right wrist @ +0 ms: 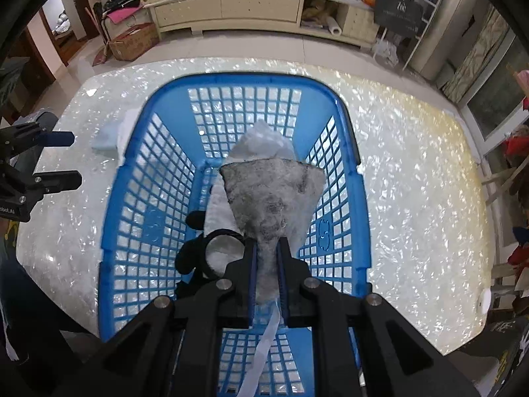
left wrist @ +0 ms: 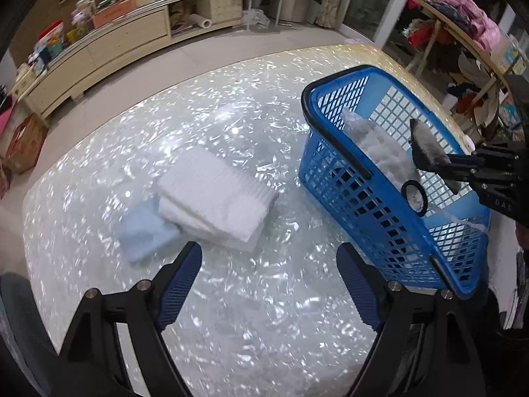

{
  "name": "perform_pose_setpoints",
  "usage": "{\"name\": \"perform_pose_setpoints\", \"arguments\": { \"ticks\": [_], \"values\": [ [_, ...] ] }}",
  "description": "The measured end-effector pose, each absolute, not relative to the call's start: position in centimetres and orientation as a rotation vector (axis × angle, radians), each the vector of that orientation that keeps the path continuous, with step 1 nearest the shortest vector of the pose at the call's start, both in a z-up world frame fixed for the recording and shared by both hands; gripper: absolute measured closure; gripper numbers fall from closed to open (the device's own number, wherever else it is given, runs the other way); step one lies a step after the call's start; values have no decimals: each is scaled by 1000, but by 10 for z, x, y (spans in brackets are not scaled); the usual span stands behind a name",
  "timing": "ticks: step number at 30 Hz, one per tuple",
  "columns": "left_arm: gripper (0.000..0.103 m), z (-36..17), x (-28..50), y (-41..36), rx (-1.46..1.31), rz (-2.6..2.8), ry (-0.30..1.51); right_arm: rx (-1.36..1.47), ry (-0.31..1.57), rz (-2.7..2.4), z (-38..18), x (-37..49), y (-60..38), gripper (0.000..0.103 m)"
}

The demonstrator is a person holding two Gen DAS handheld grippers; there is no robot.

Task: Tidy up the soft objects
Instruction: 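Lift the grey pad into the blue basket and open the right gripper, then grasp the white waffle towel with the left gripper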

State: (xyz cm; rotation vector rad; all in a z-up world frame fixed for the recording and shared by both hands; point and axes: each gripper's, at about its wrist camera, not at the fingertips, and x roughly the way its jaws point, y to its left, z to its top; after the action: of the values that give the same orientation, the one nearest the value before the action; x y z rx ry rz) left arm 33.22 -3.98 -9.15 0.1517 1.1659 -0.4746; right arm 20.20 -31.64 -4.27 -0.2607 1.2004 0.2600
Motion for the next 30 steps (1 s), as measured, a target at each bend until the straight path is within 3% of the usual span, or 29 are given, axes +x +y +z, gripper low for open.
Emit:
{"name": "perform_pose_setpoints", "arguments": {
  "ticks": [13,24,30],
  "values": [
    [23,-146,367,-60,312,-521,1154,-223,1242,283,-56,215,-312,91],
    [46,-188,379,-76,448,-584,1172,-193,1276,295,-62,228,-314,90],
    [52,-199,387,-77,444,-584,1174,-176,1287,295,-63,232,-316,86]
  ]
}}
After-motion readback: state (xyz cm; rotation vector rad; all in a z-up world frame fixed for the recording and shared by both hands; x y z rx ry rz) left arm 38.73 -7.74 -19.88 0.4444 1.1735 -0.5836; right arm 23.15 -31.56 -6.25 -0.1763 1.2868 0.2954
